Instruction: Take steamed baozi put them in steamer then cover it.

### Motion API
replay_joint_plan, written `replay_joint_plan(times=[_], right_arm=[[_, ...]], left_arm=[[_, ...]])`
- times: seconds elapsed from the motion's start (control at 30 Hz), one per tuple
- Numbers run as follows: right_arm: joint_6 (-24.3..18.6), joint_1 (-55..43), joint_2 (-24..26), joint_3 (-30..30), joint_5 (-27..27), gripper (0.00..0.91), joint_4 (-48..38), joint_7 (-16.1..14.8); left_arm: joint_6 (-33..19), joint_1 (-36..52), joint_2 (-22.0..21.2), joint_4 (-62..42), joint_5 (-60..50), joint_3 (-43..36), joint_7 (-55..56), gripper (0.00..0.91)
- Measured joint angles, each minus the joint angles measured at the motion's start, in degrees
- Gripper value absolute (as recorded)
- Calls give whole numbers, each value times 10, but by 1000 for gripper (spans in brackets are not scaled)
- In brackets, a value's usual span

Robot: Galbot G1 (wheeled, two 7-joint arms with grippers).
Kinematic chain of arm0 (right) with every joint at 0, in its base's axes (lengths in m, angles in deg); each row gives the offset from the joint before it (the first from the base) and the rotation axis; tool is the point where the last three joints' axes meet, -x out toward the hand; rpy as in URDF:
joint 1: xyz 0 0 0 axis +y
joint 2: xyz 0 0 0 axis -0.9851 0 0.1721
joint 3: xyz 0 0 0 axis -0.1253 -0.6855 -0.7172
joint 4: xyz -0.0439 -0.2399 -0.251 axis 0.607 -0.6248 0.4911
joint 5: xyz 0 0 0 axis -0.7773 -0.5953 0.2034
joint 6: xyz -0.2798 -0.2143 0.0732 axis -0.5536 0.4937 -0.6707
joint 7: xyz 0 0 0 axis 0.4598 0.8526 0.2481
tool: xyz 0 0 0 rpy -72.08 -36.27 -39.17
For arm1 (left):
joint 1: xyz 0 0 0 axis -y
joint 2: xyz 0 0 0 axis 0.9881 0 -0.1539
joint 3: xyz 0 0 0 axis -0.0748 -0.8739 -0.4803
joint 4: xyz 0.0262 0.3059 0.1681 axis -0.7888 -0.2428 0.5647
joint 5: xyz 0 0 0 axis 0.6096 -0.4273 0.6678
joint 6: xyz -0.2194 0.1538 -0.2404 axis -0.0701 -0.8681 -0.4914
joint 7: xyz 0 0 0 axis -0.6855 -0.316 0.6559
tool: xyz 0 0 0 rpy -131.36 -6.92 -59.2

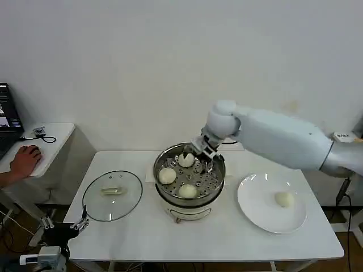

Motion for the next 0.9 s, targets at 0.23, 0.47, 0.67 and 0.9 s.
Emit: replay_joint_plan(times=[0.23, 0.47, 0.67, 0.9], right_arm=[[45, -3, 65, 23, 1, 907, -1, 18], [58, 15, 170, 38, -13, 907, -8, 25], [58, 73, 254, 81, -34, 907, -7, 31], [50, 204, 310, 184, -68, 907, -20, 38]], left_arm=[[2, 10, 11, -3, 6, -10, -1, 907], [3, 20, 18, -7, 4, -22, -1, 907], [2, 25, 24, -14, 4, -33, -1, 907], [2, 27, 25, -19, 3, -39, -1, 907]])
